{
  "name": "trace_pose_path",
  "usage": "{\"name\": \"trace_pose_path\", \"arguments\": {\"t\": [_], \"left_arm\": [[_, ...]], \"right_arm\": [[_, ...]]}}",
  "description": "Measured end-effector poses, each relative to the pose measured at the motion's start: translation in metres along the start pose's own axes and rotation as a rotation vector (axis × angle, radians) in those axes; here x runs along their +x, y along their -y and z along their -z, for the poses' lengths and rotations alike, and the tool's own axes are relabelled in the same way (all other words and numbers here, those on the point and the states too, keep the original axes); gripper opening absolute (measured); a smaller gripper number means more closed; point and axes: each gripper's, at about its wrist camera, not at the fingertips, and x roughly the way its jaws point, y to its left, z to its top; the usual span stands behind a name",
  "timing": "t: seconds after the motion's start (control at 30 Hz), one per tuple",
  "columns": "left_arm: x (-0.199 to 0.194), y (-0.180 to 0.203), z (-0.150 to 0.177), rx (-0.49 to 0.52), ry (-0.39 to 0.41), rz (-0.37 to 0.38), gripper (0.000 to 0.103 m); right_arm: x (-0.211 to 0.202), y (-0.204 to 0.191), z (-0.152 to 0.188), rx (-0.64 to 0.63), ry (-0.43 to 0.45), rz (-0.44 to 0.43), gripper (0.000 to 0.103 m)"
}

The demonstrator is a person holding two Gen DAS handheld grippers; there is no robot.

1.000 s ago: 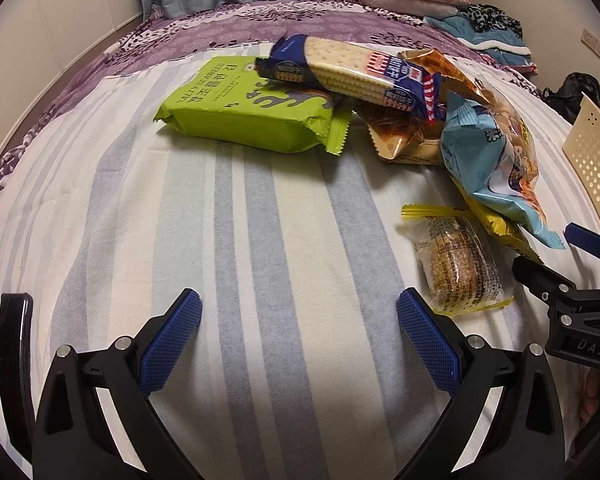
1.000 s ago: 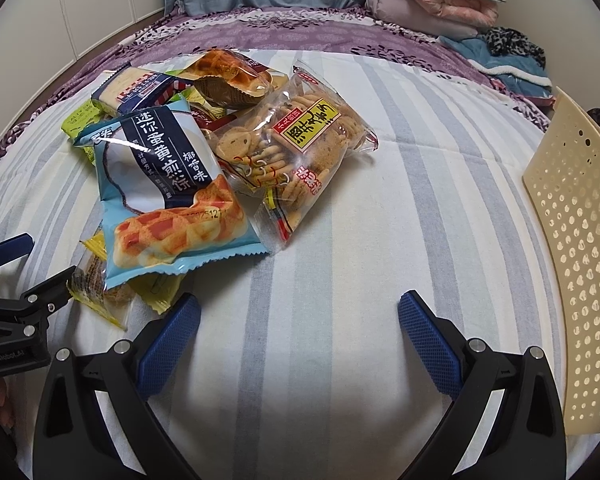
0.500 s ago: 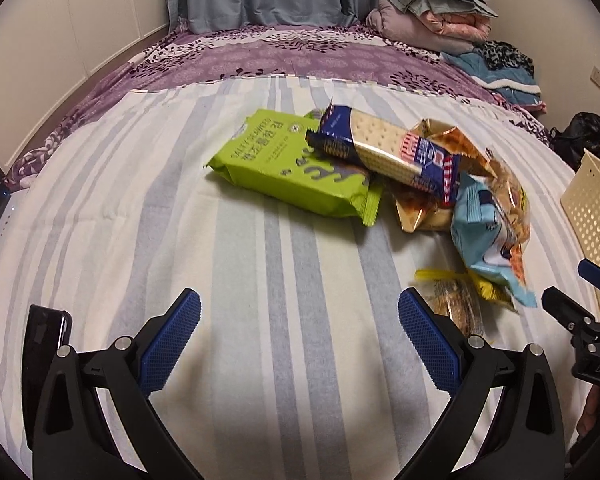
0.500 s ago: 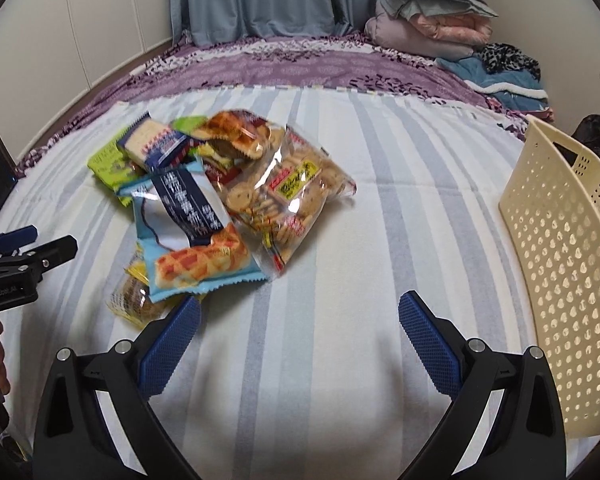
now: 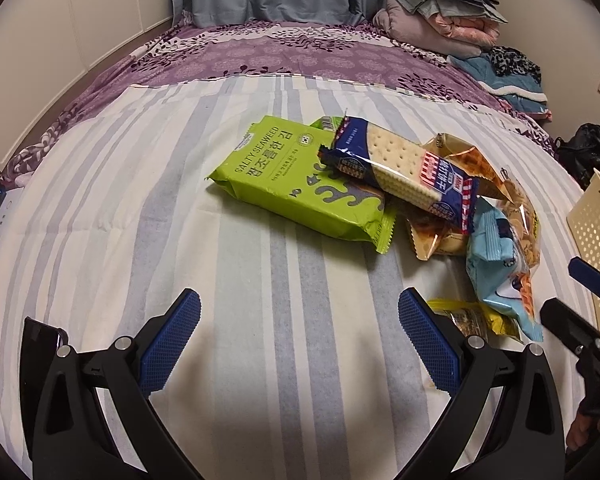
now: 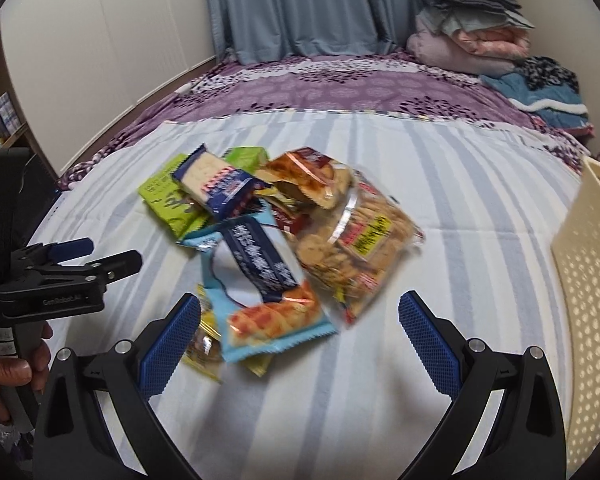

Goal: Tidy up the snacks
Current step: 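Grasp the blue waffle bag with the right gripper while the left approaches the crackers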

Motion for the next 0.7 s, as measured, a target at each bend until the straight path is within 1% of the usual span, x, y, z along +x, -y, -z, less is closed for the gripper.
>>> {"name": "trace_pose_path", "arguments": {"t": [0.13, 0.2, 0.37, 0.53, 0.6, 0.7], "left_arm": [[0.004, -0.007, -0.007, -0.015, -0.005, -0.007, 0.1], [0.006, -0.01, -0.01, -0.024, -0.006, -0.008, 0.1], [0.009, -0.012, -0.018, -0.036, -0.002, -0.007, 0.1], [0.011, -0.006, -0.024, -0.028, -0.002, 0.002, 0.1], [0.011, -0.003, -0.026, -0.025, -0.001, 0.007, 0.1], [0.012, 0.004, -0.029, -0.014, 0.0, 0.008, 0.1]], "right_arm": [[0.018, -0.01, -0.007, -0.032, -0.025, -0.031, 0.097], [0.025, -0.013, -0.008, -0.039, -0.039, -0.043, 0.091], [0.036, -0.016, -0.012, -0.052, -0.041, -0.024, 0.088], [0.039, -0.015, -0.015, -0.06, -0.03, -0.006, 0.073], [0.038, -0.015, -0.014, -0.068, -0.024, -0.011, 0.062], [0.035, -0.013, -0.013, -0.058, -0.024, -0.027, 0.058]]}}
